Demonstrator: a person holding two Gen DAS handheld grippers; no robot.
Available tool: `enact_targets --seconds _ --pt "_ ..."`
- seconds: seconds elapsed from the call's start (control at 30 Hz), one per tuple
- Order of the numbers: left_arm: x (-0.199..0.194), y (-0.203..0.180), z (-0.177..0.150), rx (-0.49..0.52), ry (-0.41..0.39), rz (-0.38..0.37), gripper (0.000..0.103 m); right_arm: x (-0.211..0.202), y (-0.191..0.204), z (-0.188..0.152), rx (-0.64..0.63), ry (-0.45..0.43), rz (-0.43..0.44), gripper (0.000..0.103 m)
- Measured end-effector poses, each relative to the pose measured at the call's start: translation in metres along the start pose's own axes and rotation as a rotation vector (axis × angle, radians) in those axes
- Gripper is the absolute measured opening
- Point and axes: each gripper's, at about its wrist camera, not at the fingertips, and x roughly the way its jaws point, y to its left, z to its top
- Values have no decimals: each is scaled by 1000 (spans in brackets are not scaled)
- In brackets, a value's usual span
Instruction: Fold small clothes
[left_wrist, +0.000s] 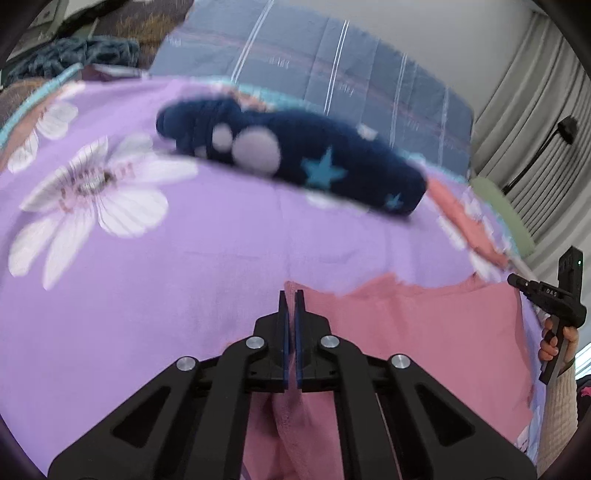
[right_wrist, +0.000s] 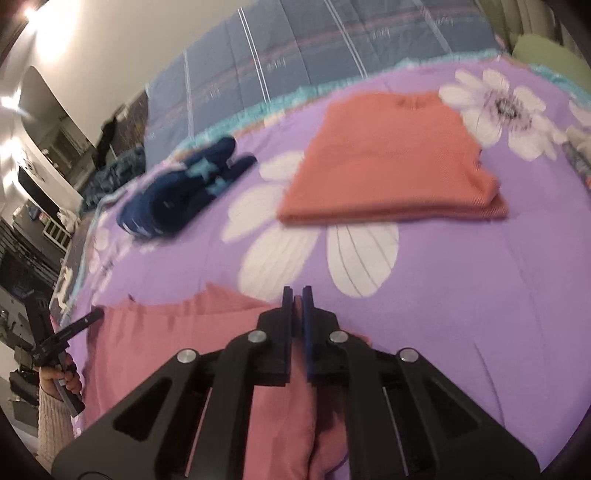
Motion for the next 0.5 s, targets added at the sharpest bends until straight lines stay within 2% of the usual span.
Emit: enact_targets --seconds 0.03,0.1,0.17,0.23,0.27,0.33,0.4,0.47,0.5 --pt "-9 -1 3 -5 -27 -12 2 -12 5 4 -6 -43 34 5" --pt "-26 -2 13 -10 -77 -28 2 -24 14 12 -27 -91 47 5" --pt "-28 -6 21 18 -96 12 2 -21 18 19 -45 -103 25 5" --pt "-13 -5 24 38 -62 48 2 1 15 23 -56 -51 -41 9" --pt "-3 -3 22 40 -33 62 4 16 10 21 -57 -8 -102 16" --pt "16 3 12 23 39 127 27 31 -4 8 -16 59 -180 19" --pt "14 9 2 10 46 132 35 25 -14 -7 23 60 -140 19" --pt "-2 6 -11 36 18 128 39 -3 -22 -24 32 21 -124 20" --pt "-11 3 -17 56 8 136 43 -17 -26 -32 39 6 -116 21"
